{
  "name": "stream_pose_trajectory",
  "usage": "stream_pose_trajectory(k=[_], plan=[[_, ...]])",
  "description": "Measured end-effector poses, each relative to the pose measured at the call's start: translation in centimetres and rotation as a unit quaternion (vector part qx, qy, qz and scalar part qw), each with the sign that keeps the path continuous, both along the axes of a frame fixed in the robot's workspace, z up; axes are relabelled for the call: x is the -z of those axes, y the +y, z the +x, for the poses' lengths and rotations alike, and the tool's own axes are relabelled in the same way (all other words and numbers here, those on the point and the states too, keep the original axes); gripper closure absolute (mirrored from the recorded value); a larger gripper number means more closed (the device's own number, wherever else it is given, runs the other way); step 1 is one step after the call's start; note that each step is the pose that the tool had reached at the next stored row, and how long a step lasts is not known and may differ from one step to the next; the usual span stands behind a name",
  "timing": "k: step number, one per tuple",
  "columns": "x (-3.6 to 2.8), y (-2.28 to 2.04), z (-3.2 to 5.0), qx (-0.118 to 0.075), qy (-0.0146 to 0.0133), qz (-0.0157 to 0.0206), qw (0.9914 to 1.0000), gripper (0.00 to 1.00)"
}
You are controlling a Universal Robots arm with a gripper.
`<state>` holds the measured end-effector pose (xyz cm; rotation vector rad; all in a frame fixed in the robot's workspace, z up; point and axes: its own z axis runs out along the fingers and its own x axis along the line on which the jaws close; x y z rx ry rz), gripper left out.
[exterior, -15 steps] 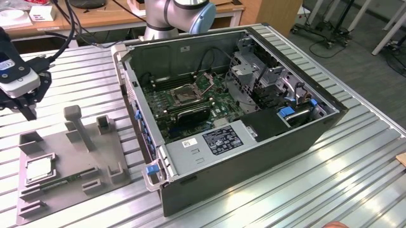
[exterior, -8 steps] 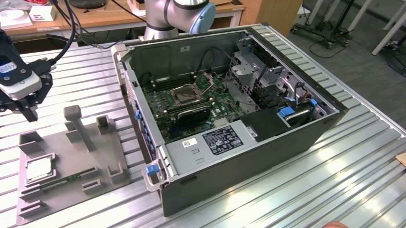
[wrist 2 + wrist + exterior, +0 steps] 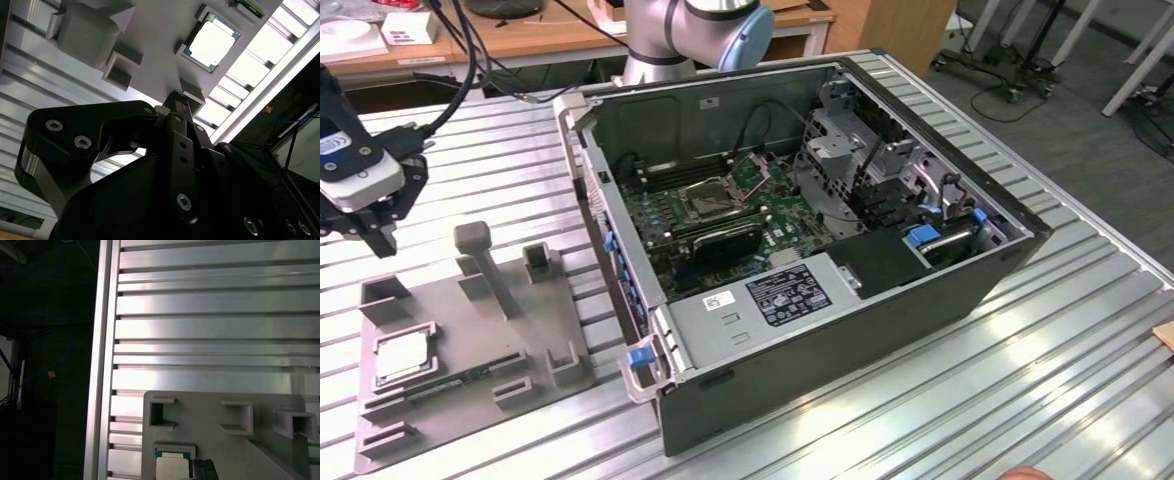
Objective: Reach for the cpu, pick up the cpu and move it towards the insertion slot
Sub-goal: 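Reach for the cpu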
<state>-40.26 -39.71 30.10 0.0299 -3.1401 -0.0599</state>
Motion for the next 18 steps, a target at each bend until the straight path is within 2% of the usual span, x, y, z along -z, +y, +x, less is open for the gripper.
stream_pose_trajectory(k=[10, 18], plan=[[0.04, 0.00, -0.16, 0.000, 0.0000, 0.0000, 1.00000, 0.90], [0.39, 0.00, -0.16, 0.000, -0.0008, -0.0001, 1.00000, 0.90]])
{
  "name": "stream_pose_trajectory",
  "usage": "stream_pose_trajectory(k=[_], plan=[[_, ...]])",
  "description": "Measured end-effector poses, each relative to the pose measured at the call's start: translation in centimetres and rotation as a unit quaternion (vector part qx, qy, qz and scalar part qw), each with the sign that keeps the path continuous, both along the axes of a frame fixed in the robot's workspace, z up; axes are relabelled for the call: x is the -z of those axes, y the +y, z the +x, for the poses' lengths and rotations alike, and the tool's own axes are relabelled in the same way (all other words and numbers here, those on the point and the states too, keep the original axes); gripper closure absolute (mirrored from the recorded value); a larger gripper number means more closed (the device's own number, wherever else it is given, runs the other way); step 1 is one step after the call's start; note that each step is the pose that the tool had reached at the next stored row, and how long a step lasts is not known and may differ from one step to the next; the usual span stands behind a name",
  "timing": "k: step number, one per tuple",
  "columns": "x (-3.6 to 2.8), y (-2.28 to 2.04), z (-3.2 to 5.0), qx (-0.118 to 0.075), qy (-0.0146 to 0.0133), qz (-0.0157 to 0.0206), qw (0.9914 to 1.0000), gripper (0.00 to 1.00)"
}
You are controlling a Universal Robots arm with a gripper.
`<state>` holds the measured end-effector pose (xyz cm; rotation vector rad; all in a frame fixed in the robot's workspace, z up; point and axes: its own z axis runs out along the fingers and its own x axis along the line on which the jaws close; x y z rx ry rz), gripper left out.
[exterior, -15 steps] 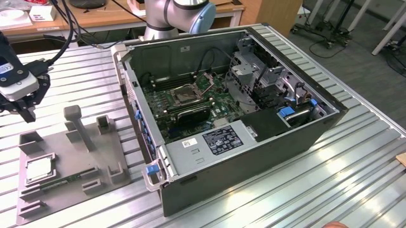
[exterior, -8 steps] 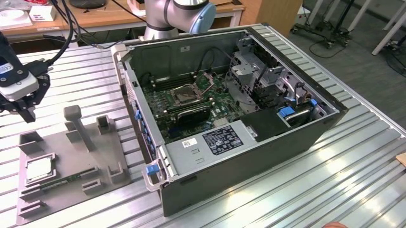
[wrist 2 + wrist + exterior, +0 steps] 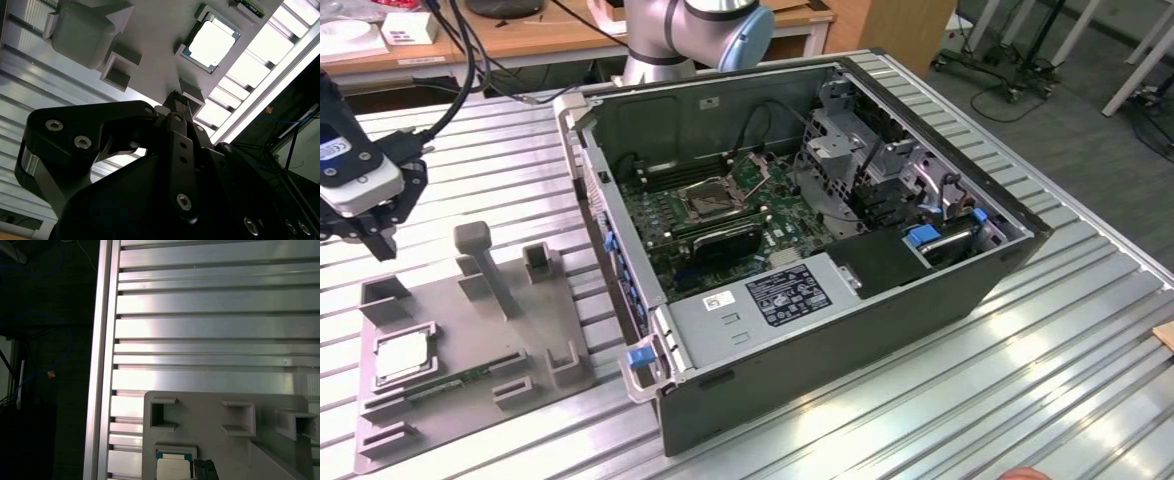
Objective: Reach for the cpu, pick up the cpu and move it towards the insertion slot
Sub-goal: 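Reach for the cpu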
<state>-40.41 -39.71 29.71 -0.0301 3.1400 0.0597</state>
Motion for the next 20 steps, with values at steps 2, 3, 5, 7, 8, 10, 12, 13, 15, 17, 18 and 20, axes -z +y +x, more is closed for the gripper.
stream_pose_trajectory(k=[2, 3, 5, 7, 8, 10, 12, 13, 15, 17, 18, 20], plan=[[0.01, 0.00, 0.00, 0.000, -0.0001, 0.0000, 1.00000, 0.90], [0.03, 0.00, 0.00, 0.000, -0.0001, 0.0000, 1.00000, 0.90], [0.10, 0.00, 0.01, 0.000, -0.0003, 0.0002, 1.00000, 0.90], [0.16, 0.00, 0.00, 0.000, -0.0001, 0.0000, 1.00000, 0.90], [0.17, 0.00, 0.00, 0.000, 0.0000, 0.0000, 1.00000, 0.90], [0.19, 0.00, 0.00, 0.000, -0.0001, 0.0000, 1.00000, 0.90], [0.26, 0.00, -0.05, 0.000, -0.0001, 0.0001, 1.00000, 0.90], [0.27, 0.00, -0.05, 0.000, -0.0001, 0.0001, 1.00000, 0.90], [0.27, 0.00, -0.05, 0.000, -0.0001, 0.0001, 1.00000, 0.90], [0.27, 0.00, -0.05, 0.000, -0.0001, 0.0001, 1.00000, 0.90], [0.27, 0.00, -0.05, 0.000, -0.0001, 0.0000, 1.00000, 0.90], [0.30, 0.00, -0.07, 0.000, -0.0001, 0.0001, 1.00000, 0.90]])
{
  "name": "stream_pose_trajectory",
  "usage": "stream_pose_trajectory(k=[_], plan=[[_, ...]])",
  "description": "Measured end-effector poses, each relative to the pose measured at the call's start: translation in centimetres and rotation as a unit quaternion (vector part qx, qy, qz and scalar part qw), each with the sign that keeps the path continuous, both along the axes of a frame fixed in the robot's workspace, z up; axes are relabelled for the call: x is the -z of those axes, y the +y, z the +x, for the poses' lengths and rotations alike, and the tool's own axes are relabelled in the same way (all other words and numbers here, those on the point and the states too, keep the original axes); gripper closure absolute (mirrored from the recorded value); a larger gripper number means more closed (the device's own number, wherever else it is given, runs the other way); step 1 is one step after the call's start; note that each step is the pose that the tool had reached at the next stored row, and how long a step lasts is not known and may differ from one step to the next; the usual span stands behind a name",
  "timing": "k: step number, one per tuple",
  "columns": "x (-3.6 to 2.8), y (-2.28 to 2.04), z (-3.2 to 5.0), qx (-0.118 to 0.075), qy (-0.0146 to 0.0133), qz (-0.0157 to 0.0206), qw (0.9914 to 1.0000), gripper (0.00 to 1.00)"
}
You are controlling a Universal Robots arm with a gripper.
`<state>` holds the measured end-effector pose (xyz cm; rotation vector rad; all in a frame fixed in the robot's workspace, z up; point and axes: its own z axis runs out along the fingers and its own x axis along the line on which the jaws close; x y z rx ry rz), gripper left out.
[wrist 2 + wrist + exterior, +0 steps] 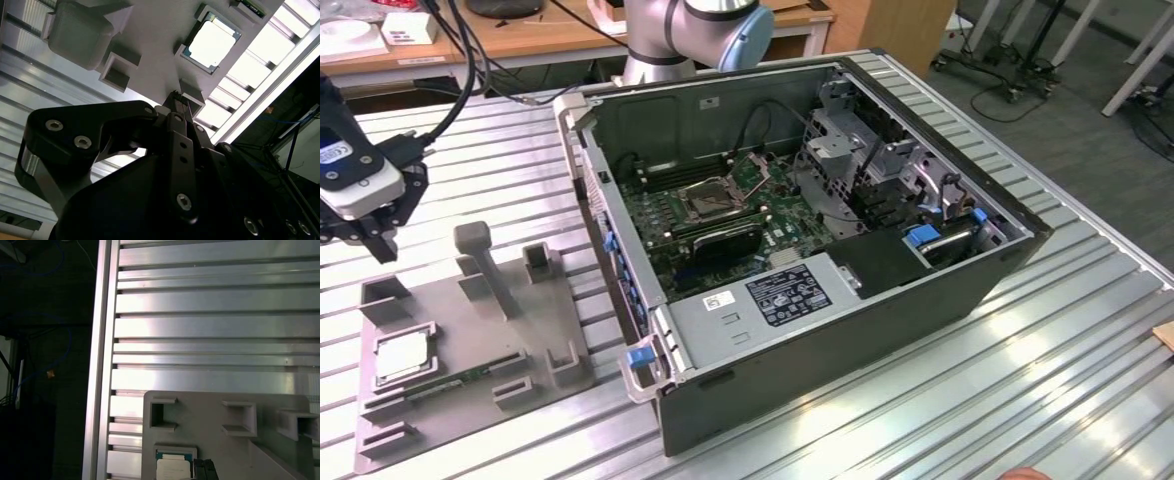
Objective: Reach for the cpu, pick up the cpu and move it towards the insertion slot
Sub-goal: 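Reach for the cpu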
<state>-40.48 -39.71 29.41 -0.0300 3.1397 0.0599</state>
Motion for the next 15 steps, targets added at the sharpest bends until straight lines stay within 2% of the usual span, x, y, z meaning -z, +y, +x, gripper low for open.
stream_pose_trajectory(k=[3, 11, 15], plan=[[0.17, 0.00, -0.01, 0.000, 0.0000, 0.0001, 1.00000, 0.90], [1.19, -0.05, -0.08, 0.000, -0.0012, 0.0000, 1.00000, 0.90], [1.31, -0.05, -0.15, 0.000, -0.0013, 0.0000, 1.00000, 0.90]])
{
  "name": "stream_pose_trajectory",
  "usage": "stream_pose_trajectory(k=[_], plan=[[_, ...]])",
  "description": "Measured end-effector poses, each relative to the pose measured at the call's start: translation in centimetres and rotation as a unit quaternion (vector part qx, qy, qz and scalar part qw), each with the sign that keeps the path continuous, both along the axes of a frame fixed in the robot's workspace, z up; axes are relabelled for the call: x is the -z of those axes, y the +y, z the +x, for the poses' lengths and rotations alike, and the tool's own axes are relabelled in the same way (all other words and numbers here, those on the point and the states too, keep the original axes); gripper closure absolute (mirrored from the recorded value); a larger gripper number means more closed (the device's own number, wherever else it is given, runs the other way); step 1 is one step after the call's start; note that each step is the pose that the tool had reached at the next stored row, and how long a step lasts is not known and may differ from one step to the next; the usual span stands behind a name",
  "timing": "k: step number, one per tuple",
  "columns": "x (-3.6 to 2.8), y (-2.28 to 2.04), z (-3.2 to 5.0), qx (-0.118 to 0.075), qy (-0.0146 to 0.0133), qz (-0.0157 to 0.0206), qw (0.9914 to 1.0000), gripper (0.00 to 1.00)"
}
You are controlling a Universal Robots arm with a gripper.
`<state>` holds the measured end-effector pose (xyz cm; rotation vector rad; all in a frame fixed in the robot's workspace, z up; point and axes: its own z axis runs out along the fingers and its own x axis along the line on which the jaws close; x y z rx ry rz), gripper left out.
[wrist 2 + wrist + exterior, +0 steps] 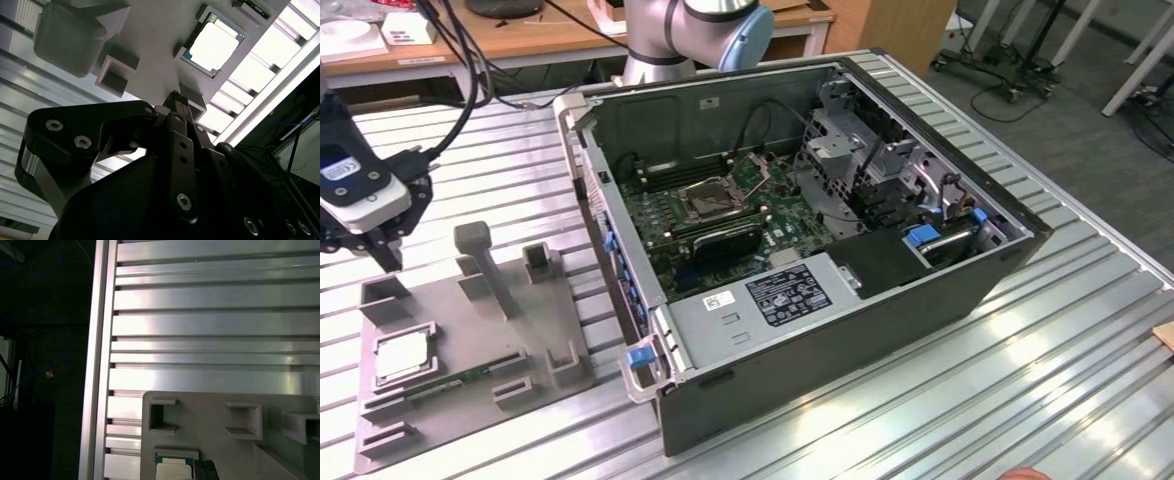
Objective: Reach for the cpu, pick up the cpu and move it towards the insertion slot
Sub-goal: 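Reach for the cpu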
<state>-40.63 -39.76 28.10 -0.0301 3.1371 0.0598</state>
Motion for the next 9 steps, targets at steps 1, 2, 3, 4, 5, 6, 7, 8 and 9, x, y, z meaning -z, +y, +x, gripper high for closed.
stream_pose_trajectory(k=[1, 2, 3, 4, 5, 6, 7, 8, 9], plan=[[0.02, 0.00, -0.02, 0.000, 0.0000, 0.0000, 1.00000, 0.90], [0.03, 0.00, -0.04, 0.000, -0.0001, 0.0000, 1.00000, 0.90], [0.04, 0.00, -0.06, 0.000, 0.0000, 0.0000, 1.00000, 0.90], [0.04, 0.00, -0.08, 0.000, 0.0000, 0.0000, 1.00000, 0.90], [0.06, 0.00, -0.12, 0.000, 0.0000, 0.0000, 1.00000, 0.90], [0.06, 0.00, -0.14, 0.000, 0.0000, 0.0000, 1.00000, 0.90], [0.07, 0.00, -0.14, 0.000, 0.0000, 0.0000, 1.00000, 0.90], [0.07, 0.00, -0.14, 0.000, 0.0000, 0.0000, 1.00000, 0.90], [0.10, 0.00, -0.14, 0.000, 0.0000, 0.0000, 1.00000, 0.90]])
